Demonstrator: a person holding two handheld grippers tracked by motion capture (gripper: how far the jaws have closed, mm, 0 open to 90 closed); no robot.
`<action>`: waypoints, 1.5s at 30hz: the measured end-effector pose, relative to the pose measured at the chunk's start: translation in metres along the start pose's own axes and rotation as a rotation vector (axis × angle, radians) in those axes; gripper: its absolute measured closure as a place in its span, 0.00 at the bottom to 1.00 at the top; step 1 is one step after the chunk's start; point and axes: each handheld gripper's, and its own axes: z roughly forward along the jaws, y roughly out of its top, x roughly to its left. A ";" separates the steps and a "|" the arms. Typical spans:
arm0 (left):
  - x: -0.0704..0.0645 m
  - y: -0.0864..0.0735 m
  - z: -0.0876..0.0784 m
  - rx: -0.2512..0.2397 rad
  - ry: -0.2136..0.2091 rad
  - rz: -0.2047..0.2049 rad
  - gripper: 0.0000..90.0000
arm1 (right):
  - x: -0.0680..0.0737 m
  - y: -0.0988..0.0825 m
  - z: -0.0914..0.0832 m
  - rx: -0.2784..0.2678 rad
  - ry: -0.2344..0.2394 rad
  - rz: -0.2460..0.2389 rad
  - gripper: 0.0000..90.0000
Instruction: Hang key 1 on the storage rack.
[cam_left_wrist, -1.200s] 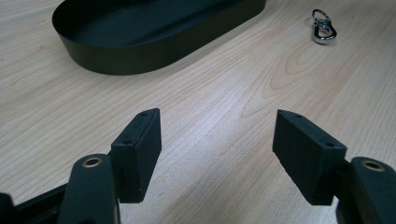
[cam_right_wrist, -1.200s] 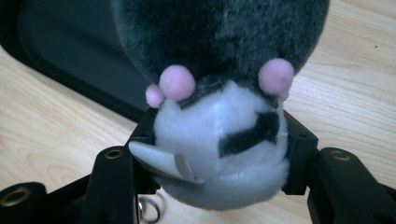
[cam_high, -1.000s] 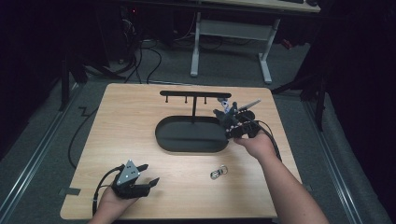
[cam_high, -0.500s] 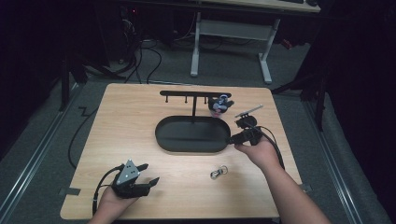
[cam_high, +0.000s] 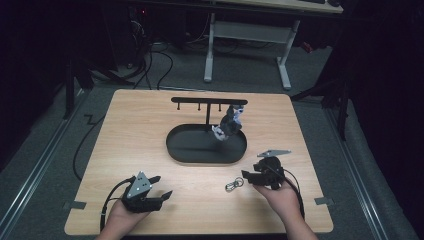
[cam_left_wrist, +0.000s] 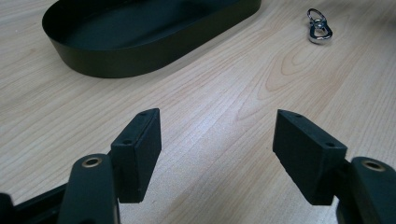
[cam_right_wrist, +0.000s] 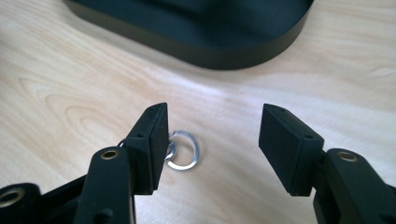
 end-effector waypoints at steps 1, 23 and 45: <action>0.000 0.000 0.000 0.000 0.000 -0.001 0.37 | 0.001 -0.006 0.000 -0.013 0.003 0.003 0.48; -0.005 0.001 0.002 0.005 -0.013 0.013 0.37 | 0.021 -0.061 -0.002 -0.154 0.006 -0.062 0.99; 0.001 -0.026 -0.038 0.008 0.088 -0.061 0.37 | 0.061 -0.024 0.051 -0.078 0.093 -0.204 0.99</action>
